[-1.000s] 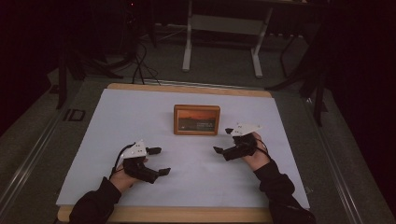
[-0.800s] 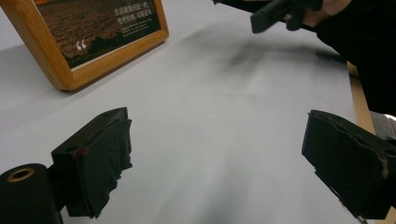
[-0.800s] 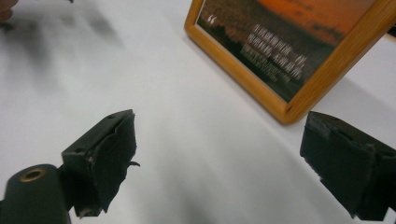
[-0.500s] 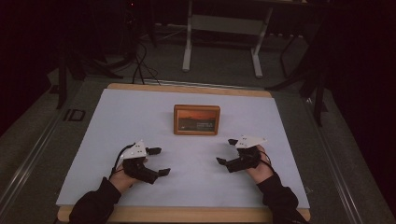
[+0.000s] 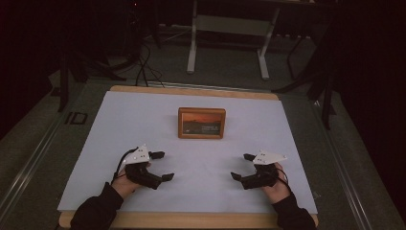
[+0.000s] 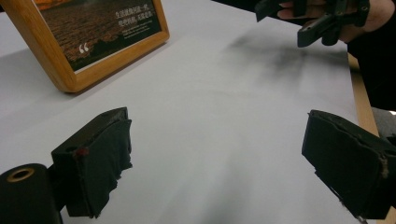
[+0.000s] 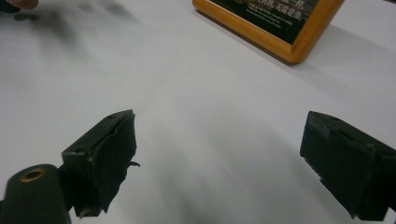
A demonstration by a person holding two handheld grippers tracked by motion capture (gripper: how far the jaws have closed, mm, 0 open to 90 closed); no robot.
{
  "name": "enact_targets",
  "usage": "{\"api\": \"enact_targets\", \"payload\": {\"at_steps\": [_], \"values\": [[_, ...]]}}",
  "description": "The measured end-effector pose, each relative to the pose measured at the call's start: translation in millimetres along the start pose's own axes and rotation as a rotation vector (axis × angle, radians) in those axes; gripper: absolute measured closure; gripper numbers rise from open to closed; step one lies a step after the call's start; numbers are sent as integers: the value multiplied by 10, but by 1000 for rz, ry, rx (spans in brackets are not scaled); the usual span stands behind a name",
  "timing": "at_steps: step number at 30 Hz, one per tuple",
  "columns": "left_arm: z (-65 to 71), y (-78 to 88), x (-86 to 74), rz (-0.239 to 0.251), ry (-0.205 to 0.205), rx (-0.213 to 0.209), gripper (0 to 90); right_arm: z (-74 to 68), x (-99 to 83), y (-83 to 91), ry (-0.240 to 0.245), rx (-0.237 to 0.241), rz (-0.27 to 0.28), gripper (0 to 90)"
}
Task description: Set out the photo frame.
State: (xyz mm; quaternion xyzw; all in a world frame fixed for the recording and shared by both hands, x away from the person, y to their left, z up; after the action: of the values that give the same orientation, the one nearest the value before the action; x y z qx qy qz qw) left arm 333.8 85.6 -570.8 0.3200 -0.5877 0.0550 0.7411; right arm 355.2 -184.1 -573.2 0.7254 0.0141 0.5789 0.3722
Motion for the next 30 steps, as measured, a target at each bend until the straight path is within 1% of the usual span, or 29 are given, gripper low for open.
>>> {"api": "enact_targets", "payload": {"at_steps": [1, 5, 7, 10, 13, 16, 20, 30], "values": [[0, -1, -1, 0, 2, -1, 84, 3, -14, 15, 5, -8, -3, 103], [16, -7, -4, -2, -1, -5, 84, 5, -41, 62, -8, -19, 10, 103], [20, -9, -7, -6, -7, -4, 84, -7, -69, 93, -20, -13, 17, 103], [23, -10, -9, -10, -20, 2, 85, -15, -116, 101, -21, -16, 5, 103], [28, -15, -6, -9, -20, -1, 84, -26, -169, 99, -21, -18, -13, 103], [33, -18, -7, -10, -25, 0, 84, -17, -171, 118, -21, -19, -8, 103], [46, -26, -16, -16, -29, -3, 84, 18, -154, 127, -39, -22, 15, 103], [45, -26, -21, -16, -28, -5, 84, 62, -176, 123, -54, -26, 16, 103]]}}
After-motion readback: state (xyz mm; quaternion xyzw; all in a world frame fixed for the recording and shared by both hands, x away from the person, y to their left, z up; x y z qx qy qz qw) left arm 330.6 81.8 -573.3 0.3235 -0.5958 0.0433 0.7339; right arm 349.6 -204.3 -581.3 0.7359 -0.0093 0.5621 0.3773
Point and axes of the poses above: each handheld gripper's, and its own axes: y roughly backward along the jaws, x roughly out of its top, z roughly to its right, the point moved 10 cm from there along -y, roughly forward along the jaws, and after that the axes turned 4 degrees about x, right-handed, at the moved point
